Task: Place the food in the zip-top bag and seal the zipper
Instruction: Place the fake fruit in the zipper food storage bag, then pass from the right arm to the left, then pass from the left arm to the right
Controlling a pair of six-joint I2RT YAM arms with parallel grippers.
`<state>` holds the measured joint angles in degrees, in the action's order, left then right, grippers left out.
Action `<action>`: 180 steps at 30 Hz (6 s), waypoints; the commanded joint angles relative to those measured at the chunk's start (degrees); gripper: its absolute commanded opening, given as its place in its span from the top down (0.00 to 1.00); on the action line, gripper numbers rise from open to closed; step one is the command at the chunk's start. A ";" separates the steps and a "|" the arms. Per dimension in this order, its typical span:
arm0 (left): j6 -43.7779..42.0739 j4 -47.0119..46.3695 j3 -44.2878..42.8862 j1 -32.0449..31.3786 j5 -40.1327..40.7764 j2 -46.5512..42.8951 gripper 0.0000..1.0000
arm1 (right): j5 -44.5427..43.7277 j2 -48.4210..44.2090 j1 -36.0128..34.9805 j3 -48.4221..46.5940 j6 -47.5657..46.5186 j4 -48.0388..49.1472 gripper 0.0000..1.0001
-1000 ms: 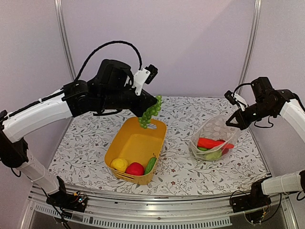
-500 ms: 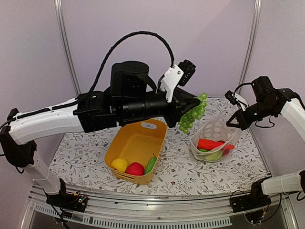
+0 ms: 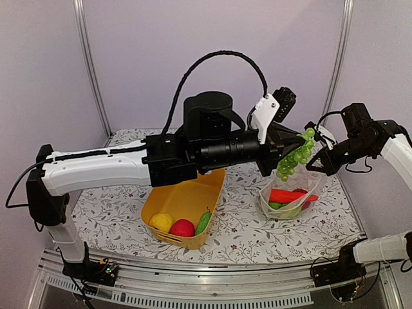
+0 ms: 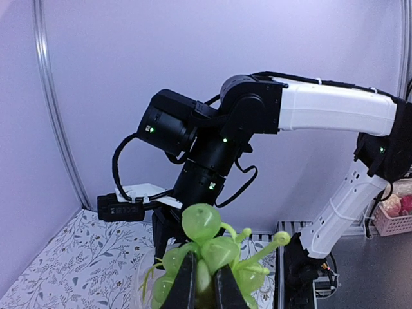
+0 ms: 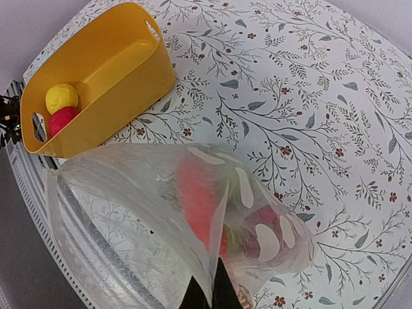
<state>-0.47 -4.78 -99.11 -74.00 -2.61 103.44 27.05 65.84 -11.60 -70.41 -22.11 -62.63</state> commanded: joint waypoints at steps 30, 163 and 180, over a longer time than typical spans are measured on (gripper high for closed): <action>-1.61 9.53 -12.00 -0.55 23.31 24.99 1.00 | 1.53 -1.00 -0.20 -0.14 -0.33 -0.28 1.00; 28.16 28.07 -13.56 10.50 6.22 18.54 1.00 | -12.87 -0.62 -9.61 7.62 -1.14 13.40 0.65; 13.65 34.08 -3.75 6.99 16.18 6.19 0.48 | -12.46 -1.03 -10.07 5.34 -0.24 13.38 1.00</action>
<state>21.93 26.24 -109.30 -65.14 7.18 119.22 13.96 65.10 -21.37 -63.40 -23.09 -49.63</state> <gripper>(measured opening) 0.481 0.008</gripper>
